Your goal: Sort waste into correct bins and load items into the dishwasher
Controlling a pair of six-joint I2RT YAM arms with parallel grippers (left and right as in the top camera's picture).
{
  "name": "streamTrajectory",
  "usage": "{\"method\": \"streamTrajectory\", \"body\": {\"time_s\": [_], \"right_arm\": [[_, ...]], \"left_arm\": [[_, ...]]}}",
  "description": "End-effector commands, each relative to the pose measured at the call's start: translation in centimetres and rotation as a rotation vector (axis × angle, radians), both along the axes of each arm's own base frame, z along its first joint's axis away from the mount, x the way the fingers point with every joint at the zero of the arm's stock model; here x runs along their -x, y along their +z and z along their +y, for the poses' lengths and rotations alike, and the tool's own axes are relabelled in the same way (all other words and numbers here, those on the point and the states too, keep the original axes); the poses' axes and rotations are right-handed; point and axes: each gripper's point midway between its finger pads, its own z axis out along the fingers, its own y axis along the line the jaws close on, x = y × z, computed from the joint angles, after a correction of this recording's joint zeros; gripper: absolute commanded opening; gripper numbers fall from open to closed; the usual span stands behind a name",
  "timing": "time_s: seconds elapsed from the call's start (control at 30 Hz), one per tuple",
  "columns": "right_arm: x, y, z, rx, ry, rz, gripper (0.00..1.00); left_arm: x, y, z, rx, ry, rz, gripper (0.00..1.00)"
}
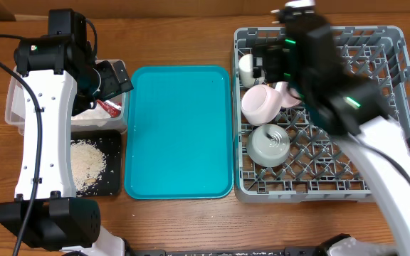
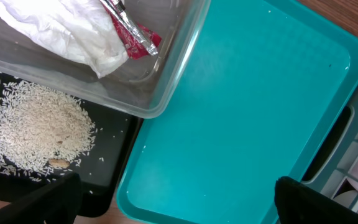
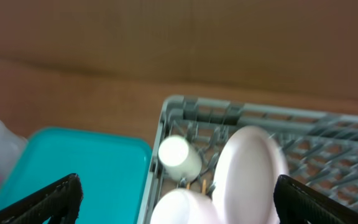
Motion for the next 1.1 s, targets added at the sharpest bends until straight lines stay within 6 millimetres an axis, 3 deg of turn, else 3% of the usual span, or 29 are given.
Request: {"method": "streamTrajectory", "body": {"time_s": [0.0,0.1,0.2,0.33,0.47,0.57,0.73,0.83,1.07], "right_arm": [[5.2,7.2,-3.3,-0.085,-0.022,-0.168,1.0],[10.0,9.8,-5.2,-0.152,0.008,-0.258,1.0],[14.6,10.1,-6.9,-0.2,0.035,-0.325,1.0],[19.4,7.9,-9.5,-0.223,-0.005,-0.414,1.0],[21.9,4.1,-10.6,-0.261,-0.033,-0.491,1.0],[21.9,0.2,-10.6,-0.334,-0.051,-0.516,1.0],[19.5,-5.8,-10.1,-0.472,-0.083,-0.519,1.0],[18.1,-7.9,-9.6,-0.536,-0.073,-0.578,1.0],[16.1,-10.7,-9.5,-0.554,-0.059,-0.677,1.0]], "left_arm": [[0.0,0.2,-0.1,-0.005,-0.011,-0.006,1.0],[0.0,0.1,-0.1,-0.005,-0.011,-0.006,1.0],[0.0,0.1,-0.1,-0.005,-0.011,-0.006,1.0],[0.0,0.1,-0.1,-0.005,-0.011,-0.006,1.0],[0.0,0.2,-0.1,-0.005,-0.011,-0.006,1.0],[0.0,0.1,-0.1,-0.005,-0.011,-0.006,1.0],[0.0,0.1,-0.1,-0.005,-0.011,-0.006,1.0],[0.0,0.1,-0.1,-0.005,-0.011,-0.006,1.0],[0.0,0.1,-0.1,-0.005,-0.011,-0.006,1.0]]}}
